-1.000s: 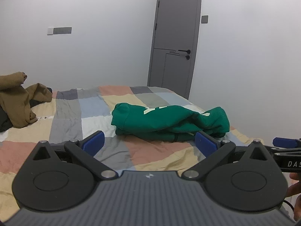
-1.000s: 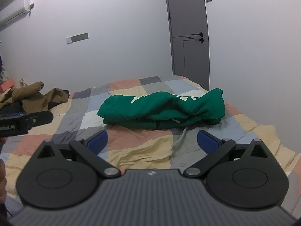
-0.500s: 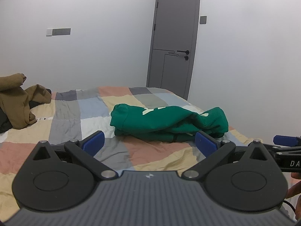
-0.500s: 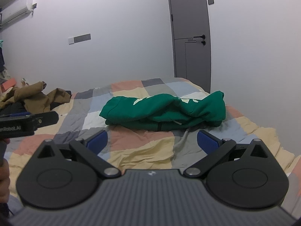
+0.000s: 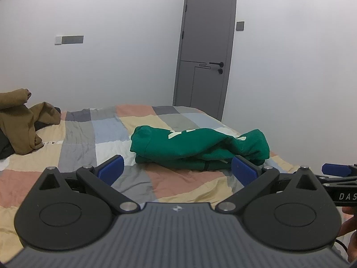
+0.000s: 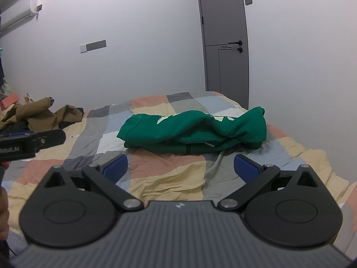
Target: Fold large clothes
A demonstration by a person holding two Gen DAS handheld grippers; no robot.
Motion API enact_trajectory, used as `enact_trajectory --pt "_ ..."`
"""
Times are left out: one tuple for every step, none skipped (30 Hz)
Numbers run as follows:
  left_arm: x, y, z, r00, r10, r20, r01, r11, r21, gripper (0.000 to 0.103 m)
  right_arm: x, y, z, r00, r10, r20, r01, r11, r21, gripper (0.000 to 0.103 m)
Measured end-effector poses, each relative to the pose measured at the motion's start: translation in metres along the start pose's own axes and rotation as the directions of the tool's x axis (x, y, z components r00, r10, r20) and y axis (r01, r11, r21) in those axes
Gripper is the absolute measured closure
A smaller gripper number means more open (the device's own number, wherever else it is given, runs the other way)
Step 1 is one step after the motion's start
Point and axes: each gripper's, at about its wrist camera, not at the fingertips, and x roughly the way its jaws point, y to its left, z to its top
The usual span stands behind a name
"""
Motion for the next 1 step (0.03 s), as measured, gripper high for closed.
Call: enact_trajectory --pt "-0.0001 0.0004 -0.0002 1.000 -0.002 0.000 0.002 1.000 0.002 0.000 -0.0003 0.0000 -0.0001 1.000 -0.002 -0.001 0.002 1.000 0.001 0.000"
